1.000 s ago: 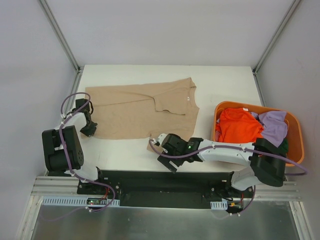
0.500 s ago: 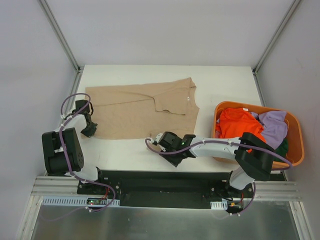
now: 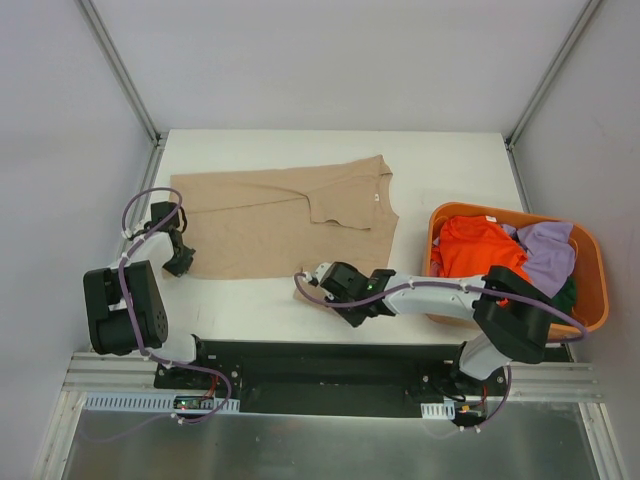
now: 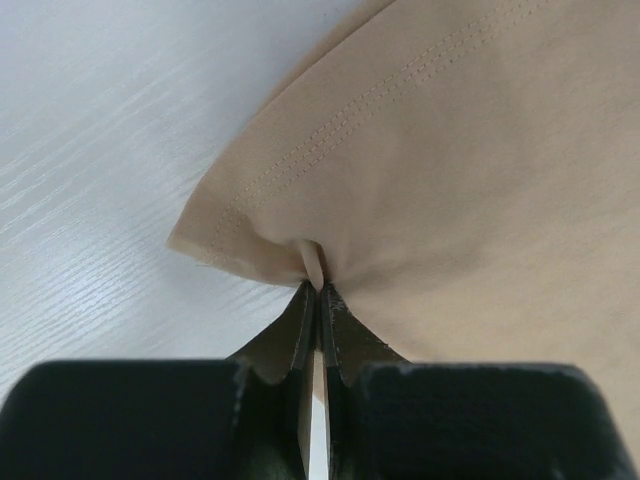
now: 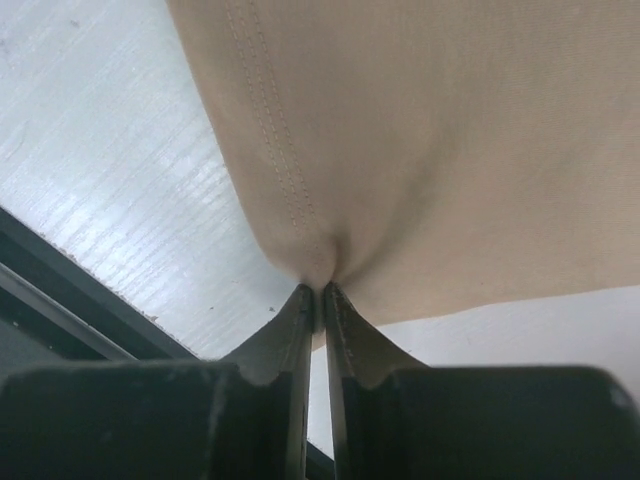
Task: Fold and stack the t-shirts
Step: Grap the side of the flattened tshirt closest away from the robot with both arms
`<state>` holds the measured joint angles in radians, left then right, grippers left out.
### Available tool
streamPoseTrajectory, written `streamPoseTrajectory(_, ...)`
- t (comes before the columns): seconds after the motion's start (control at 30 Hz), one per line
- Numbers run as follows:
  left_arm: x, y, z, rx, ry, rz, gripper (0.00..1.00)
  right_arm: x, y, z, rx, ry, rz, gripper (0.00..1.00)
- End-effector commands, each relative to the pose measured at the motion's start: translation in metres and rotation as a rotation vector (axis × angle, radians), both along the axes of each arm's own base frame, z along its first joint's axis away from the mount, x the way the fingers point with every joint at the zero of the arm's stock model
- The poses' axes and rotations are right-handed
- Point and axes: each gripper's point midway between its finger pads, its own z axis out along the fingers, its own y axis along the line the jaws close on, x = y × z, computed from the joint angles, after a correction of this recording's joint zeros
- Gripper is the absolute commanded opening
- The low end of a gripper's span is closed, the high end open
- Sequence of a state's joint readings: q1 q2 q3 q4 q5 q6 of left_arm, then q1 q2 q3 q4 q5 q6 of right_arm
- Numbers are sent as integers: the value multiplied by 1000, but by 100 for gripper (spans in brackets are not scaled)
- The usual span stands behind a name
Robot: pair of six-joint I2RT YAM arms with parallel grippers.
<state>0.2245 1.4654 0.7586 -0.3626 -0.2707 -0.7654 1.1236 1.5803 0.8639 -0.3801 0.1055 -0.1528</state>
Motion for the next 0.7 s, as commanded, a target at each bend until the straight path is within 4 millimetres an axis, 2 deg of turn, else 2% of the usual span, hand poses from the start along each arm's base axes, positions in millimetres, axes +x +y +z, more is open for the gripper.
streamPoseTrajectory(0.0,-7,4,9,26,-16,-10,0,-26,-11,-4,-4,30,42,9)
streamPoseTrajectory(0.07,-13,6,13,48,-24,-3,0,-41,-4,8,48,53,98,1)
streamPoseTrajectory(0.2,-30,16,29,120,-90,88,0,-76,13,32,202,119,197,1)
streamPoseTrajectory(0.33,-40,20,45,160,-173,129,0,-89,21,61,311,83,260,1)
streamPoseTrajectory(0.47,-38,20,56,169,-212,120,0,-74,16,86,351,-19,236,1)
streamPoseTrajectory(0.67,-15,13,63,103,-227,113,0,-14,8,131,356,-176,32,1)
